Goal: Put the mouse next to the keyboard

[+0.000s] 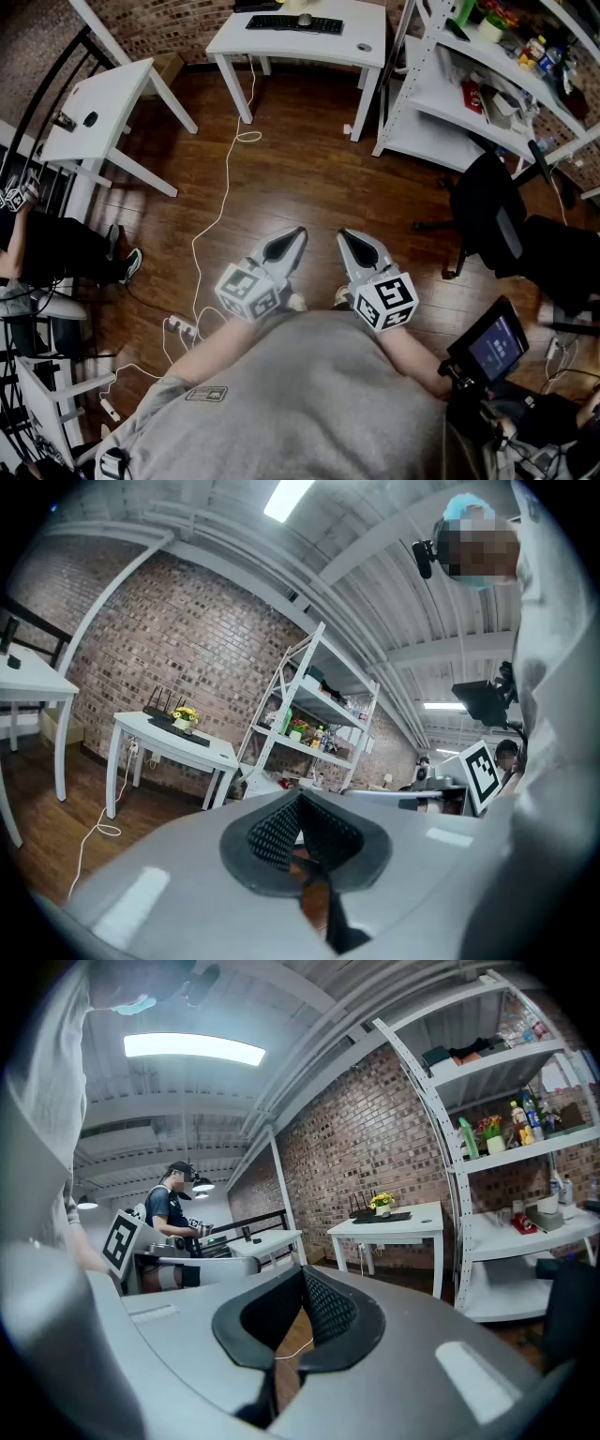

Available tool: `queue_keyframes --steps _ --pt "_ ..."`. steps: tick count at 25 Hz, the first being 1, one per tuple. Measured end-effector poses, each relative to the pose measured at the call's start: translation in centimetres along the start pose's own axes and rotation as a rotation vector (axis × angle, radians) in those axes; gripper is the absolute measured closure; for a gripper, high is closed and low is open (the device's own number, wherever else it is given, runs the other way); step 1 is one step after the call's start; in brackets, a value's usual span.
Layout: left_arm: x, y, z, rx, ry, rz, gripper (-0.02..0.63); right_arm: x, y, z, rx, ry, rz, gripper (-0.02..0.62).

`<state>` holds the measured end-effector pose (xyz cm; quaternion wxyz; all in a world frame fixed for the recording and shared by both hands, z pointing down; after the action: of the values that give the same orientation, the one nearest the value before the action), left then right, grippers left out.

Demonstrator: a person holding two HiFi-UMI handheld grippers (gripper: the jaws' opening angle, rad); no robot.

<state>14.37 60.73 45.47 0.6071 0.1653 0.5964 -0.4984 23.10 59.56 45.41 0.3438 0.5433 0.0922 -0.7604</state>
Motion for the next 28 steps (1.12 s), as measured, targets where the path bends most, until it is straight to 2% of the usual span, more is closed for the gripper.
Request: queue_keyframes --steps 7,14,20,28 --pt "0.6 -3.6 -1.9 0.008 0.024 -0.024 0.611 0.7 -1.8 2.4 -0.028 0.004 -0.013 0.584" --pt "1.4 -6.2 -0.9 0.015 0.024 -0.042 0.611 1.2 -0.4 4.6 -0.047 -0.013 -0.005 0.584" --pt "3.9 -9.2 4.5 0.033 0.017 -0.027 0.611 3.5 5.2 8.2 -0.040 0.000 0.009 0.584" --pt "10.5 -12.6 13.0 0.053 0.026 0.010 0.611 9.6 13.5 12.8 -0.015 0.017 0.004 0.584"
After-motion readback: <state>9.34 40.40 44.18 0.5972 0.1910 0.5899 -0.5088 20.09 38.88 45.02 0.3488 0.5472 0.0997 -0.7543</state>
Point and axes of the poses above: the fingertips, and each gripper's own axes: z forward along the fingers, y to its right, x out of its top, the point moved 1 cm from there along -z, backward along the fingers, and after that the axes turned 10 degrees about -y, right-handed, at the moved point
